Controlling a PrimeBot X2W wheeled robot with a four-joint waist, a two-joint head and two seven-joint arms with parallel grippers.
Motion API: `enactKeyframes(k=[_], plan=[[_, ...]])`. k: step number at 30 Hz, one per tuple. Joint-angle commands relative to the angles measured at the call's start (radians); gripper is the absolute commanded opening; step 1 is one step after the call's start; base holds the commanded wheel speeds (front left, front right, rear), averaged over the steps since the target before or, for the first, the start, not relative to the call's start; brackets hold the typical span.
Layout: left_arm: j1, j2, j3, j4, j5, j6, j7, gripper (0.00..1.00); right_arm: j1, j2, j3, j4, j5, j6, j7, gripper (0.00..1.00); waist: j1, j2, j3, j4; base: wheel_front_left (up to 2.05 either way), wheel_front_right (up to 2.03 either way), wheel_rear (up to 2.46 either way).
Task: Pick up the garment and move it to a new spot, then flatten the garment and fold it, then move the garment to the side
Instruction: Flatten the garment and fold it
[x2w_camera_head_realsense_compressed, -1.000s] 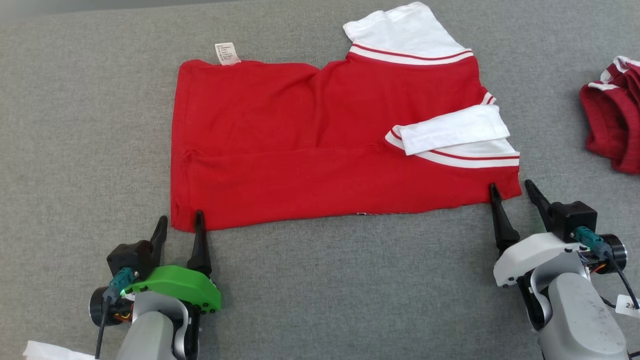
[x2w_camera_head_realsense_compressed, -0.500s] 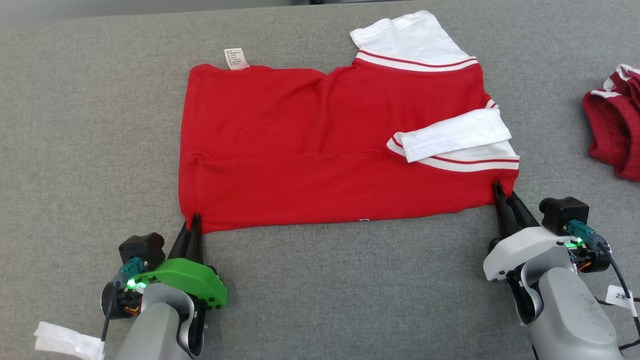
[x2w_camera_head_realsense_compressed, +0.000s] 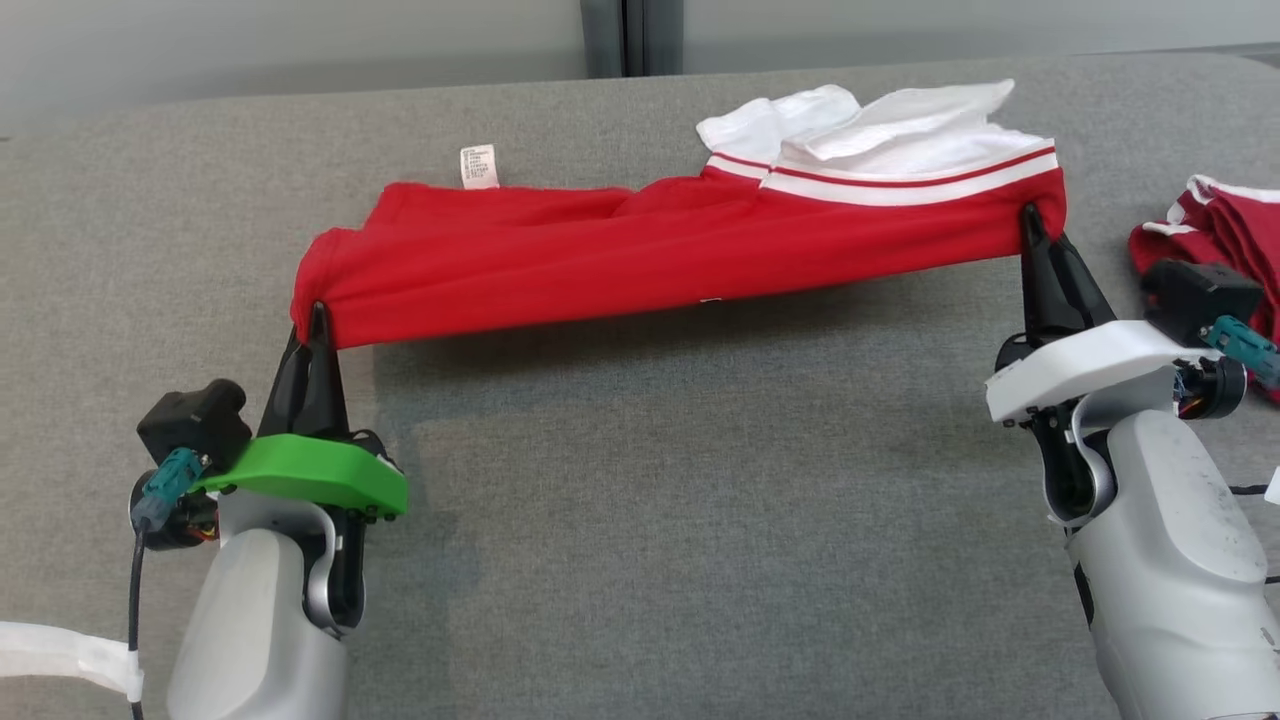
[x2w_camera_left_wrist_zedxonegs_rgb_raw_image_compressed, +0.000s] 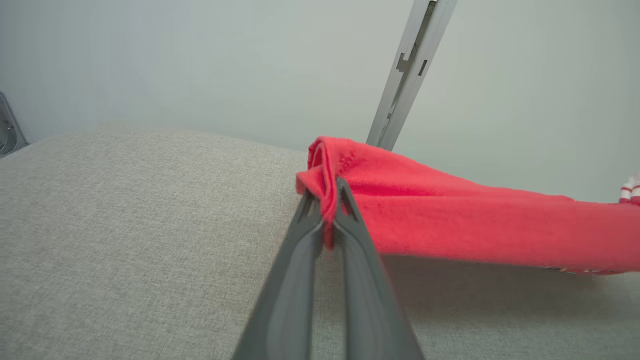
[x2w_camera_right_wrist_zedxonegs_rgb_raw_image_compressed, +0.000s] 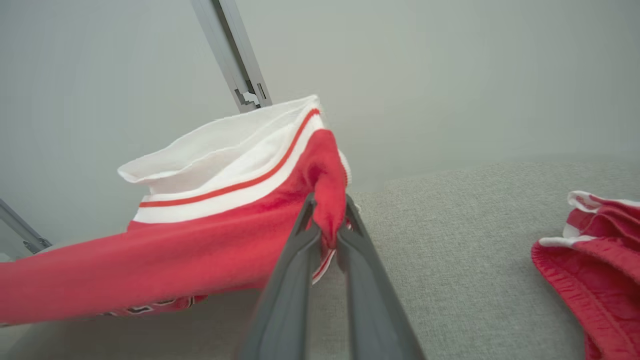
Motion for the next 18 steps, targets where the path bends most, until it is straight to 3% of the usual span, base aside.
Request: enactKeyframes(k=[1,9,18], plan=[[0.023,0.007,0.012,0.003,0.009,0.001,0.000,0.00,0.008,-0.013,0.002,0.016,0.019,-0.002,0.001,0.00,0.0000,0.0000,-0.048,-0.004,0.00,0.00,0.00],[0.210,0.008,-0.020,0.047,-0.041,0.015,0.000,0.00,0.169,-0.041,0.051,0.077,0.125,-0.002,0.028,0.00,0.0000,0.0000,-0.150,-0.011,0.00,0.00,0.00],[0.468,0.011,-0.077,0.050,-0.126,0.093,0.000,0.00,0.437,-0.057,0.075,0.116,0.146,-0.003,0.017,0.00,0.0000,0.0000,-0.198,-0.003,0.00,0.00,0.00]])
